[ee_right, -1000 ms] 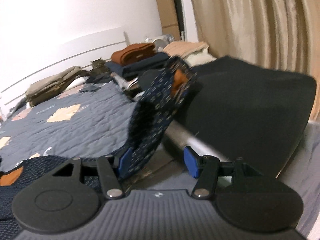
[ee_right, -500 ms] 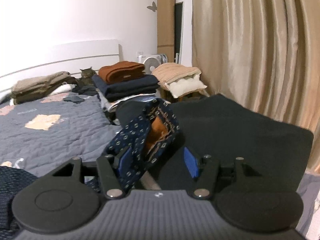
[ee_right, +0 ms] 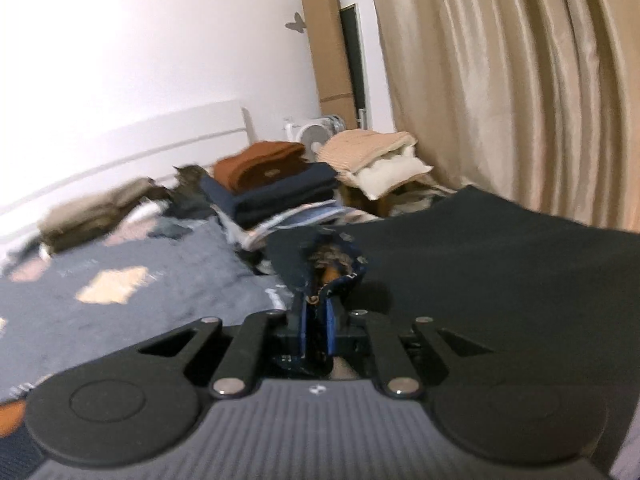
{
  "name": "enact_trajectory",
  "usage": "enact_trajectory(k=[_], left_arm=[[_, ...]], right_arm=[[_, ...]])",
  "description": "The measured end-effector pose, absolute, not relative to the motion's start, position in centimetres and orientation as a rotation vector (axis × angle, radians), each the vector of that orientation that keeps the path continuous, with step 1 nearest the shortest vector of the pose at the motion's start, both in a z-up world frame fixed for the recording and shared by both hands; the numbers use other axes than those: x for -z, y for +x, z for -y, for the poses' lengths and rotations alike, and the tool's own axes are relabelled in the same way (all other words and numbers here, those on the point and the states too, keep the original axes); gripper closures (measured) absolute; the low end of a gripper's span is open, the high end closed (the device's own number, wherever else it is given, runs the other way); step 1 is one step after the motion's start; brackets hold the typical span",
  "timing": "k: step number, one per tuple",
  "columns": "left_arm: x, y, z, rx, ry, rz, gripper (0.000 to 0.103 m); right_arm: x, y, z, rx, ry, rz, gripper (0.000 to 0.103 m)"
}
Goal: Fold clothes
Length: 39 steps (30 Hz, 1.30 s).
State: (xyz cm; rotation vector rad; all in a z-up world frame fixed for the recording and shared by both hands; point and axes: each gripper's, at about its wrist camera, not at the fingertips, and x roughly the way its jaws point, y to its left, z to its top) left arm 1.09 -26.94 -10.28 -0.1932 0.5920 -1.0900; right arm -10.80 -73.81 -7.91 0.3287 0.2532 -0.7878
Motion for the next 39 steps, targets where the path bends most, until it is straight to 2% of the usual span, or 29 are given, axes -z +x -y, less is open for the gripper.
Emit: enact_trajectory(k=[6,16,27,32,34,36,39], left_arm=[[9.0,2.0,25.0,1.055,-0.237,-0.561,0.011],[7.6,4.2,20.5,0.933,-0.255,-0.519,0.010],[8.1,7.9,13.6,0.739,-0.273,-0.534,0.010],[8.9,8.6,11.7,0.702,-0.250,-0.564,0.010],[9.4,8.8,11.3,0.689,-0.237,-0.578,0.010],[9.7,8.9,11.0,0.685,-0.227,-0.586,0.010],[10.1,9.1,11.0,0.687,-0.229,-0.593,0.010]], right_arm=[[6.1,-8.6,68.8,0.619,0.369,-0.219,0.095],[4.3,0.6,54.8,0.266,0.369,-0.252,0.095],[8.0,10.3,40.3,0.002,0.353,-0.416,0.094],[11.0,11.7,35.4,-0.063,0.300,-0.523,0.088],[11.2,10.6,34.6,-0.067,0.285,-0.534,0.074],[10.9,8.8,34.4,-0.047,0.277,-0.509,0.065],[10.3,6.0,35.6,0.008,0.270,-0.478,0.063]])
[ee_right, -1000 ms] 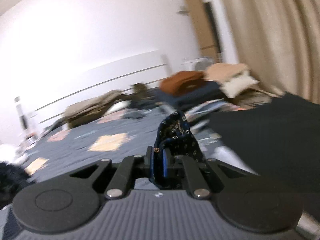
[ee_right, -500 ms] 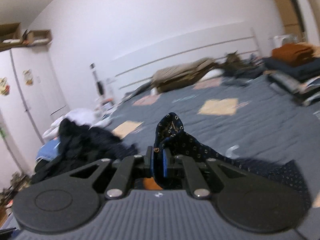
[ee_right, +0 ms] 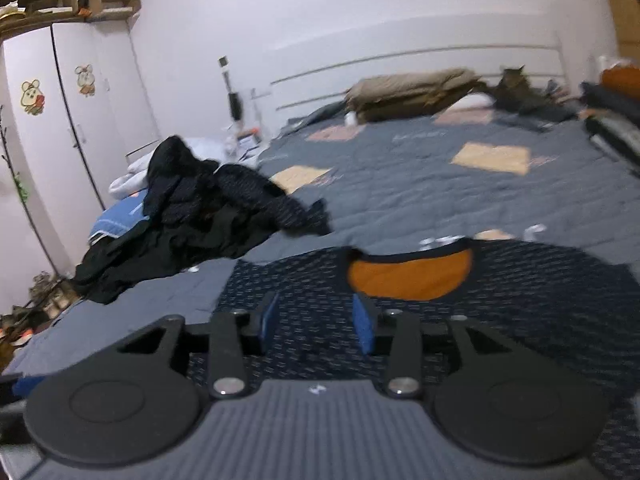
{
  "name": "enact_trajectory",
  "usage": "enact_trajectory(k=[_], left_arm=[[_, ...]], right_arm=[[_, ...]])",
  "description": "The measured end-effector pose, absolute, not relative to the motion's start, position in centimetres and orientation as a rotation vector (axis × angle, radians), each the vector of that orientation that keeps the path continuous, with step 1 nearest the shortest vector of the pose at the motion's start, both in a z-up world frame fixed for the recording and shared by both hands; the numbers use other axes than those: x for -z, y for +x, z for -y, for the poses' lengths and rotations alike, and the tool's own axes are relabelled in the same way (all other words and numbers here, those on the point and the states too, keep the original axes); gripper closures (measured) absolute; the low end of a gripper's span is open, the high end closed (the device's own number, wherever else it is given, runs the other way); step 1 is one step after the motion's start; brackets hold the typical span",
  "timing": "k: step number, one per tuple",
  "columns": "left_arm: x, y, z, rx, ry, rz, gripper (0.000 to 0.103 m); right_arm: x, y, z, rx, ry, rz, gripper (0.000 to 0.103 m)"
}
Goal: Fold clothes
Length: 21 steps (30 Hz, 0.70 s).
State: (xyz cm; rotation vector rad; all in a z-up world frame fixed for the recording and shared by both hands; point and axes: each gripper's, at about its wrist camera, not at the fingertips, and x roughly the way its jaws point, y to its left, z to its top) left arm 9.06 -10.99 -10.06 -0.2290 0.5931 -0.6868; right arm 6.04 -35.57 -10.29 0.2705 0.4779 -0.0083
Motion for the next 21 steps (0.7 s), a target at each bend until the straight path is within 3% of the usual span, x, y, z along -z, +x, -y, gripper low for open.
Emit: enact_trajectory(k=[9,12,17,21], left_arm=[[10.6,8.4,12.4,0.718,-0.203,-0.585,0.011],[10.7,8.3,12.7,0.726,-0.205,-0.562,0.015],[11.1,8.5,13.0,0.725,-0.216,-0.554,0.039],[11.9,9.1,13.9,0.742,-0.220,-0.585,0.076]], right_arm=[[10.5,0.9,41.8,0.149,0.297,-0.519,0.062],[11.1,0.2,42.8,0.167,0.285,-0.531,0.062],[11.8,-0.5,44.3,0.159,0.320,-0.532,0.061],[11.8,-0.3,44.9,0.143,0.315,-0.536,0.061]])
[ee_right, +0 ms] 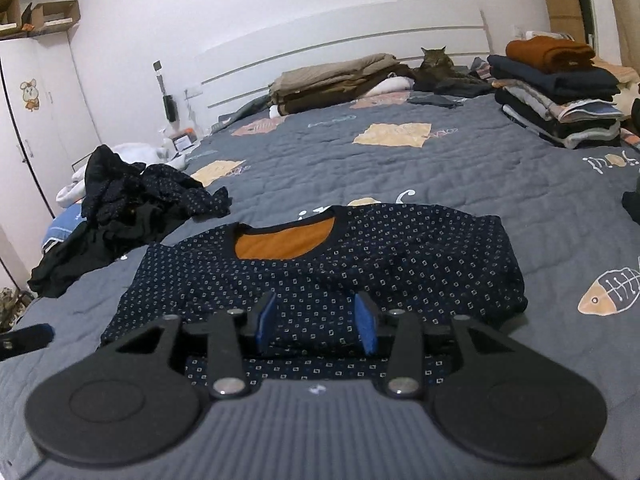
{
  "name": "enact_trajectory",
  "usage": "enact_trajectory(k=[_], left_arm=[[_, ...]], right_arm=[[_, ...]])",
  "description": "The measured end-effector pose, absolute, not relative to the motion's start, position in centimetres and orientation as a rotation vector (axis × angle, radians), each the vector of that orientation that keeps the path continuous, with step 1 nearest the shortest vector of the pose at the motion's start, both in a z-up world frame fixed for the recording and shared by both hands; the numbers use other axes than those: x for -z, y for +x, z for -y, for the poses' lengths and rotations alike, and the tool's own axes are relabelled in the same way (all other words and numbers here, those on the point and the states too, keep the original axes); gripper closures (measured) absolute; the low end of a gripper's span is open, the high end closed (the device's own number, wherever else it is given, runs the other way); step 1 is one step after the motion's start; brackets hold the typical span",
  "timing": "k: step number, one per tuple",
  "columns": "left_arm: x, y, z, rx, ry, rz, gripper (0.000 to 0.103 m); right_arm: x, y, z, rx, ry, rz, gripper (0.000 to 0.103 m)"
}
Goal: Fold clothes
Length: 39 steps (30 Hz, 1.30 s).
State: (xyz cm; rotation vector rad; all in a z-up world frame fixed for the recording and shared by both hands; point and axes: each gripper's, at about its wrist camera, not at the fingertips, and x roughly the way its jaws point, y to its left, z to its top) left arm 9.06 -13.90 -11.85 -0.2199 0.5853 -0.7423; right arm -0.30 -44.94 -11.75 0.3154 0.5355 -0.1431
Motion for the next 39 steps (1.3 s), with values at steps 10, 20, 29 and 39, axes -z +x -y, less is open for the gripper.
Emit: enact_trajectory(k=[10,20,29,39], left_arm=[[13.8,13.5,17.6,0.702,-0.154,-0.679,0.077],[16.6,19.6,20.8,0.678,-0.096,-0.779,0.061],[18.9,22.0,21.7,0.718,-0.148,-0.840,0.091],[14.0,21.2,16.2,0.677,-0.176,-0.712,0.103]], right_arm=[[12.0,0.1,47.5,0.158,0.380,-0.523,0.052],[12.3,0.3,49.8,0.189,0.449,-0.514,0.050],[12.5,0.7,49.7,0.171,0.467,-0.518,0.050],[12.5,0.8,49.6,0.154,0.474,-0.520,0.050]])
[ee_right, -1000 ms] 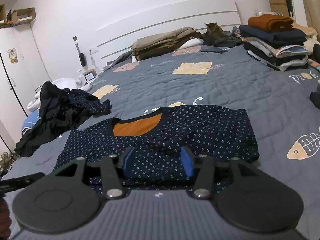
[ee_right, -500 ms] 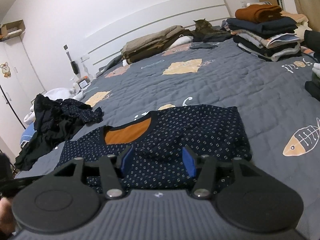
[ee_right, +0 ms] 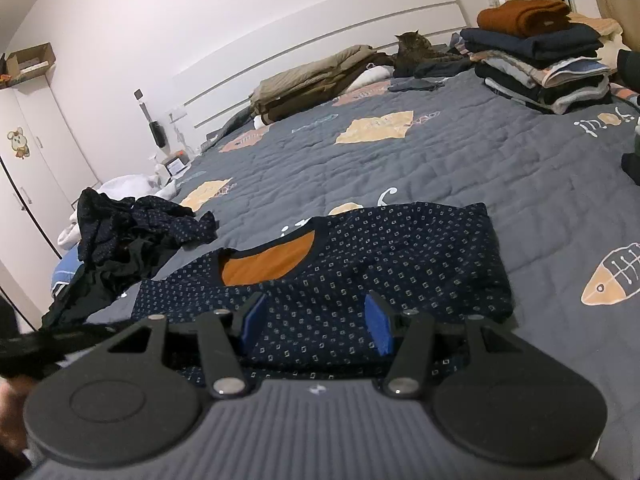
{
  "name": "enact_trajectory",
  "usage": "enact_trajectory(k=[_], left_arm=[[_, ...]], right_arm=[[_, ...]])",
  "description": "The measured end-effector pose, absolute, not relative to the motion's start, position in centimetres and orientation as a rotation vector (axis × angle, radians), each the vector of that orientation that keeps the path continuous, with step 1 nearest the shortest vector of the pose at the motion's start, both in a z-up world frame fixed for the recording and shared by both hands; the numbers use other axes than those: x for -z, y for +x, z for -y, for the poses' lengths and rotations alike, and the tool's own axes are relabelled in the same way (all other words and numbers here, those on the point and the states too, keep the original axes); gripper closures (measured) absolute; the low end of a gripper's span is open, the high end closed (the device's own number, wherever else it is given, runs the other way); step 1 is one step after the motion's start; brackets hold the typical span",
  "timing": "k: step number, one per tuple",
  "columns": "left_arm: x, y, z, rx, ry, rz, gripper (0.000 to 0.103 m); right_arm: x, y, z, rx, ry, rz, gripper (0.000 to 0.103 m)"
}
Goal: Fold clothes
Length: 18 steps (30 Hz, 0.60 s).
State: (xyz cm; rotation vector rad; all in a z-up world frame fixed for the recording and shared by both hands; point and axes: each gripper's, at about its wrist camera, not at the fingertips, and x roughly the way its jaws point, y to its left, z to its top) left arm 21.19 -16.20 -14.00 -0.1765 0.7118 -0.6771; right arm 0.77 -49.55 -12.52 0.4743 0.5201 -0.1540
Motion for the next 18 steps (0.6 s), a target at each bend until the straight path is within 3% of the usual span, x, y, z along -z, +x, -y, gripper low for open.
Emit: enact_trajectory(k=[6,8,10,12,18], left_arm=[[14.4,21.9,15.1,0.683,-0.140,-0.800,0.101],[14.9,22.8,15.8,0.701,-0.175,-0.830,0.095],[15.5,23.8,16.8,0.694,-0.186,-0.834,0.071],[16.4,24.8,18.0,0.704,-0.206,-0.856,0.062],[18.3,27.5,20.6,0.707,-0.246,-0.918,0.062]], right_arm=[[12.7,0.9,49.5,0.154,0.468,-0.537,0.049],[12.7,1.0,49.5,0.154,0.466,-0.542,0.049],[12.8,1.0,49.4,0.154,0.464,-0.547,0.049],[12.8,1.0,49.5,0.152,0.462,-0.549,0.049],[13.2,1.3,49.6,0.155,0.473,-0.559,0.049]])
